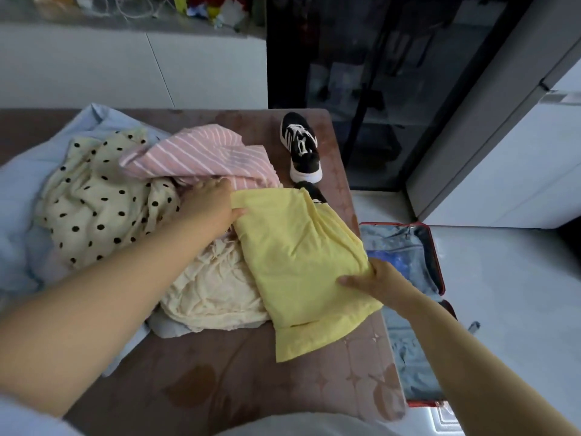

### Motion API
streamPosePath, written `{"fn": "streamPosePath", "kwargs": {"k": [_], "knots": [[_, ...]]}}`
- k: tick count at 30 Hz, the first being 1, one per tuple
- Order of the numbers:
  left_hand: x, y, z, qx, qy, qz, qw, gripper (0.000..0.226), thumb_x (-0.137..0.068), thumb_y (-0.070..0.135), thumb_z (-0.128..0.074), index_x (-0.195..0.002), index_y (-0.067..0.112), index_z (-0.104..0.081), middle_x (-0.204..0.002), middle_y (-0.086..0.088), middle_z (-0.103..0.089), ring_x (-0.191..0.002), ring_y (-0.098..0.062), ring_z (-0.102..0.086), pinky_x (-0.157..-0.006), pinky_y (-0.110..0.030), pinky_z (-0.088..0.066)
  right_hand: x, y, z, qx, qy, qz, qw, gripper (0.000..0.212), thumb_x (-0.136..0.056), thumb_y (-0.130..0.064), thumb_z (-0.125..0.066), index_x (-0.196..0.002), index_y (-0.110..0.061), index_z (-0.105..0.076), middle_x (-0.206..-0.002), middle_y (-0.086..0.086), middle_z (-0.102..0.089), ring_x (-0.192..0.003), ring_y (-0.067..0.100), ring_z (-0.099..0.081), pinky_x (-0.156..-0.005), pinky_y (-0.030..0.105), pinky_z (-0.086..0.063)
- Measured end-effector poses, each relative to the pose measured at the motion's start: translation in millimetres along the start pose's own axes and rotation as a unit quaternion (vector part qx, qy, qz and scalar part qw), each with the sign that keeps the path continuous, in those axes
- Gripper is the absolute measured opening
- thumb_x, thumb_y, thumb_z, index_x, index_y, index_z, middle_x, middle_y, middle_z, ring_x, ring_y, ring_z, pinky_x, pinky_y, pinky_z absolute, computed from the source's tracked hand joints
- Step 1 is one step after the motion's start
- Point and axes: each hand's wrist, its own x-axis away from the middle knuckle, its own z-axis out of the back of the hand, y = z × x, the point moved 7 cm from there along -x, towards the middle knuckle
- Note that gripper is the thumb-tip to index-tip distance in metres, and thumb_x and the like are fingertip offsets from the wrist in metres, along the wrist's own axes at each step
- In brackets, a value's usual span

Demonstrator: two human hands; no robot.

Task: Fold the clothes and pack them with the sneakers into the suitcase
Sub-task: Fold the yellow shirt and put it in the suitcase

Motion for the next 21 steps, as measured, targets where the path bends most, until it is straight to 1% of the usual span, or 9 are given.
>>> {"fn": "streamPosePath", "kwargs": {"k": [2, 4, 6, 8, 11, 14, 17, 19, 21], "knots": [[-0.1, 5.1, -0.4, -0.016, -0.008, 0.026, 1.000, 0.064, -0.085, 0.047, -0.057, -0.129, 0.004, -0.038, -0.135, -0.019, -0.045, -0.124, -0.035, -0.042, -0.099, -0.040, -0.034, -0.5, 0.2, 2.9, -0.004, -0.015, 0.005, 1.000, 0.060, -0.065, -0.052, -0.078, -0.107, -0.014, -0.057, -0.097, -0.001, -0.061, -0.090, 0.018, -0.058, -0.073, 0.029, -0.047], [-1.1, 6.5, -1.2, -0.002, -0.020, 0.053, 0.998, 0.066, -0.086, 0.044, -0.059, -0.132, 0.002, -0.037, -0.137, -0.019, -0.044, -0.125, -0.035, -0.042, -0.099, -0.041, -0.035, 4.1, -5.0, 8.7, -0.010, -0.024, 0.016, 1.000, 0.045, -0.069, -0.043, -0.079, -0.099, -0.016, -0.060, -0.085, -0.005, -0.060, -0.079, 0.010, -0.056, -0.063, 0.022, -0.043], [-2.2, 4.4, 0.4, 0.030, -0.025, 0.075, 0.996, 0.056, -0.087, 0.035, -0.060, -0.130, 0.004, -0.043, -0.135, -0.017, -0.047, -0.124, -0.034, -0.045, -0.098, -0.041, -0.036, 9.2, -11.2, 14.8, -0.009, -0.024, 0.027, 0.999, 0.029, -0.074, -0.039, -0.075, -0.090, -0.021, -0.058, -0.082, -0.008, -0.058, -0.074, 0.005, -0.053, -0.058, 0.019, -0.040], [-2.7, 2.8, 3.3, 0.056, -0.014, 0.072, 0.996, 0.039, -0.090, 0.028, -0.057, -0.122, 0.006, -0.050, -0.132, -0.014, -0.051, -0.121, -0.033, -0.048, -0.097, -0.039, -0.037, 15.1, -16.7, 19.3, -0.024, -0.025, 0.036, 0.999, 0.022, -0.078, -0.039, -0.072, -0.084, -0.027, -0.055, -0.084, -0.008, -0.060, -0.075, 0.005, -0.055, -0.062, 0.021, -0.042], [4.0, -1.0, 4.6, 0.127, -0.008, 0.054, 0.990, 0.021, -0.090, 0.028, -0.055, -0.102, 0.011, -0.053, -0.122, -0.011, -0.056, -0.114, -0.031, -0.051, -0.095, -0.038, -0.038, 27.2, -22.1, 28.7, -0.029, -0.023, 0.037, 0.999, 0.030, -0.078, -0.042, -0.070, -0.099, -0.026, -0.054, -0.098, -0.004, -0.061, -0.090, 0.015, -0.059, -0.079, 0.030, -0.046], [25.2, -14.9, 11.6, 0.235, -0.027, 0.050, 0.970, 0.017, -0.084, 0.022, -0.063, -0.077, 0.016, -0.049, -0.093, -0.005, -0.061, -0.092, -0.027, -0.057, -0.079, -0.033, -0.043, 46.5, -33.4, 45.8, 0.005, -0.026, 0.066, 0.997, 0.043, -0.070, -0.047, -0.075, -0.103, -0.026, -0.059, -0.102, -0.004, -0.065, -0.099, 0.019, -0.061, -0.091, 0.038, -0.048], [61.9, -44.7, 32.9, 0.312, -0.019, 0.057, 0.948, 0.021, -0.079, 0.015, -0.067, -0.068, 0.019, -0.049, -0.069, 0.002, -0.054, -0.067, -0.018, -0.053, -0.058, -0.028, -0.037, 70.5, -48.5, 61.8, 0.015, -0.050, 0.087, 0.995, 0.038, -0.064, -0.045, -0.079, -0.096, -0.031, -0.064, -0.098, -0.006, -0.069, -0.093, 0.014, -0.064, -0.089, 0.036, -0.049], [96.7, -66.8, 40.4, 0.359, -0.029, 0.059, 0.931, 0.021, -0.078, 0.011, -0.068, -0.066, 0.016, -0.051, -0.064, -0.001, -0.053, -0.061, -0.017, -0.048, -0.058, -0.027, -0.035, 79.6, -58.4, 62.7, 0.057, -0.083, 0.099, 0.990, 0.041, -0.056, -0.052, -0.080, -0.089, -0.036, -0.061, -0.093, -0.011, -0.066, -0.088, 0.008, -0.061, -0.081, 0.030, -0.047], [136.8, -83.7, 30.9, 0.391, -0.068, 0.067, 0.915, 0.021, -0.077, 0.007, -0.068, -0.065, 0.012, -0.052, -0.062, -0.004, -0.053, -0.061, -0.019, -0.047, -0.061, -0.029, -0.035, 73.7, -62.8, 54.7, 0.143, -0.080, 0.086, 0.983, 0.046, -0.054, -0.054, -0.081, -0.091, -0.037, -0.060, -0.095, -0.012, -0.064, -0.088, 0.009, -0.059, -0.075, 0.028, -0.044]]}}
